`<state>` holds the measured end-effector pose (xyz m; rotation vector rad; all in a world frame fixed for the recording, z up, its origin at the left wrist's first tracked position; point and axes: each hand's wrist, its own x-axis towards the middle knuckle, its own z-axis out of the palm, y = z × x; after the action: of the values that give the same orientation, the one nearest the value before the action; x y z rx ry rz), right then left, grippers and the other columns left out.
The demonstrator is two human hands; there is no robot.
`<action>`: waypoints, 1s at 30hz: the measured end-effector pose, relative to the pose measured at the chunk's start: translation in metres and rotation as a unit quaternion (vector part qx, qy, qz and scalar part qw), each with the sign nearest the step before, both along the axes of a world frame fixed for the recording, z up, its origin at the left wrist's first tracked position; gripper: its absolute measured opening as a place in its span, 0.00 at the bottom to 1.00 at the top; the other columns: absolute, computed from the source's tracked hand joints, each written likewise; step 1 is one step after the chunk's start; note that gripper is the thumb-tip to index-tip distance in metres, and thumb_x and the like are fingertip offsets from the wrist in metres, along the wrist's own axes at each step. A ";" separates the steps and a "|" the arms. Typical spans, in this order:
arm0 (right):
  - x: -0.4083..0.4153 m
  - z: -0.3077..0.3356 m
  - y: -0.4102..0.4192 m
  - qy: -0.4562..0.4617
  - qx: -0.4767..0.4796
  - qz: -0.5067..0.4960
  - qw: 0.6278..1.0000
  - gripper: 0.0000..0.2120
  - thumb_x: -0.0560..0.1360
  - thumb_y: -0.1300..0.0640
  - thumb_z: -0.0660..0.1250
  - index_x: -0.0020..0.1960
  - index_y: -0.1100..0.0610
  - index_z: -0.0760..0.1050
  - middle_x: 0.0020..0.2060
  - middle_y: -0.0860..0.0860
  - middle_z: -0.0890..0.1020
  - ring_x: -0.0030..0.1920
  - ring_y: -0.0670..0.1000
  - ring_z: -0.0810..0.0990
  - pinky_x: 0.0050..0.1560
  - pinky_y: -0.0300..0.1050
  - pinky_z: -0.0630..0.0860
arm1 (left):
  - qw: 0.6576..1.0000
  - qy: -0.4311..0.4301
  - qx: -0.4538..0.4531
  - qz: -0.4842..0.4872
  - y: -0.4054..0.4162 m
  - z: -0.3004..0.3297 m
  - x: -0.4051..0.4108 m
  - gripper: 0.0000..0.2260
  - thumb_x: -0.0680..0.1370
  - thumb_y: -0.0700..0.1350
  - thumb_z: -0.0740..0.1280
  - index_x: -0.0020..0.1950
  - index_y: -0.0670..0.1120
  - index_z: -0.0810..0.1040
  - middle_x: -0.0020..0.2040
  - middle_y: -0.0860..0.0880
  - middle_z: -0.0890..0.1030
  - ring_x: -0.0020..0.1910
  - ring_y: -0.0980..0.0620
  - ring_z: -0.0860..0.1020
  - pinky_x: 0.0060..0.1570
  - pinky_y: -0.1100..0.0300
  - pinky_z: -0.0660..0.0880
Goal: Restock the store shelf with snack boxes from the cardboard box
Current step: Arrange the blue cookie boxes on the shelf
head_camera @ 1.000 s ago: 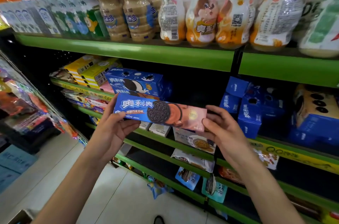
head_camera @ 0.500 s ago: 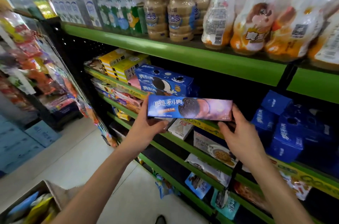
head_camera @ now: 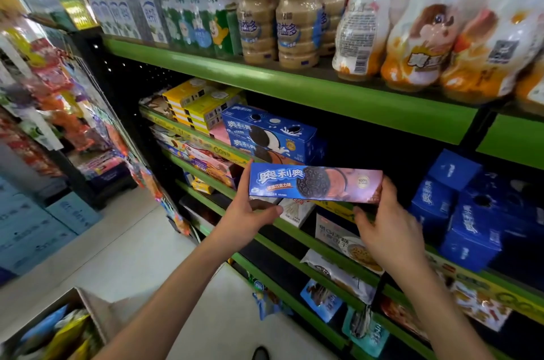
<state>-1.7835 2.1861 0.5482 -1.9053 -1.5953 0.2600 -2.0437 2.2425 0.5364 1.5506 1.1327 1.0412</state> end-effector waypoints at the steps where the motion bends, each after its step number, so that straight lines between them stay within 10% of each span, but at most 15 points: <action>1: 0.000 0.000 0.000 -0.004 0.001 -0.004 1.000 0.35 0.77 0.48 0.67 0.77 0.53 0.52 0.51 0.58 0.83 0.49 0.62 0.82 0.49 0.57 0.75 | 1.000 0.002 -0.001 0.000 0.000 0.000 0.000 0.44 0.72 0.48 0.75 0.67 0.81 0.48 0.62 0.56 0.79 0.55 0.49 0.82 0.45 0.61 0.79; 30: 0.000 0.001 -0.001 0.030 0.014 -0.010 0.999 0.24 0.75 0.51 0.68 0.62 0.47 0.56 0.38 0.51 0.78 0.37 0.58 0.79 0.48 0.57 0.77 | 0.999 0.019 -0.034 0.001 -0.006 0.018 -0.006 0.33 0.68 0.62 0.72 0.59 0.86 0.53 0.55 0.63 0.80 0.49 0.53 0.83 0.44 0.59 0.81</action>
<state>-1.7838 2.1854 0.5494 -1.8738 -1.5327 0.2816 -2.0493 2.2365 0.5539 1.5221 1.1833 0.9683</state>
